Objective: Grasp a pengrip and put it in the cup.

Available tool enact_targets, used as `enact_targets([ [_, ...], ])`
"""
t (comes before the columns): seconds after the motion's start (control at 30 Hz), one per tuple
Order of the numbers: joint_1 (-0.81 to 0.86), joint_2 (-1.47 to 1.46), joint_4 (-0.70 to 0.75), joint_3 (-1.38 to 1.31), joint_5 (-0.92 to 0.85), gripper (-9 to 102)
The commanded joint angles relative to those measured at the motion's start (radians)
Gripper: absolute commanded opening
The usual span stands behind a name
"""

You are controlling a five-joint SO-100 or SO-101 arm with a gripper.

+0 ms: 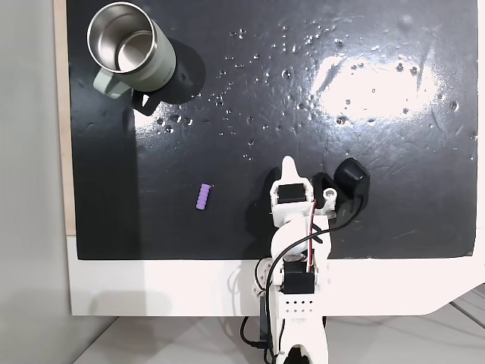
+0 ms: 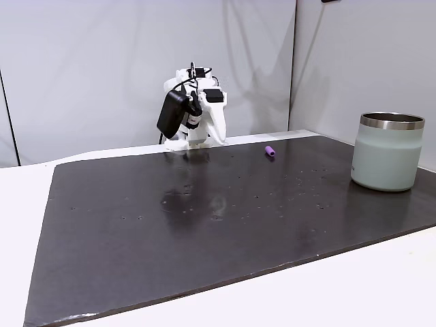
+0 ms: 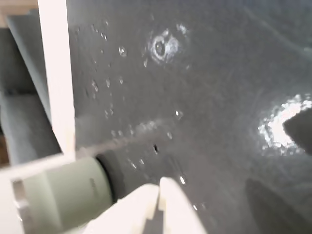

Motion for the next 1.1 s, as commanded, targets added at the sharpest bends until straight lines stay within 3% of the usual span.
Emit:
enact_targets([
  [0.0, -0.084, -0.003, 0.037, -0.115, -0.084, 0],
  [0.23, -0.249, -0.267, 0.138, -0.365, -0.176, 0],
  [0.47, -0.354, -0.397, 0.201, -0.445, -0.262, 0],
  [0.77, -0.520, -0.727, 0.262, -0.630, -0.247, 2],
  [1.07, -0.653, -1.160, 0.322, -0.844, -0.195, 16],
])
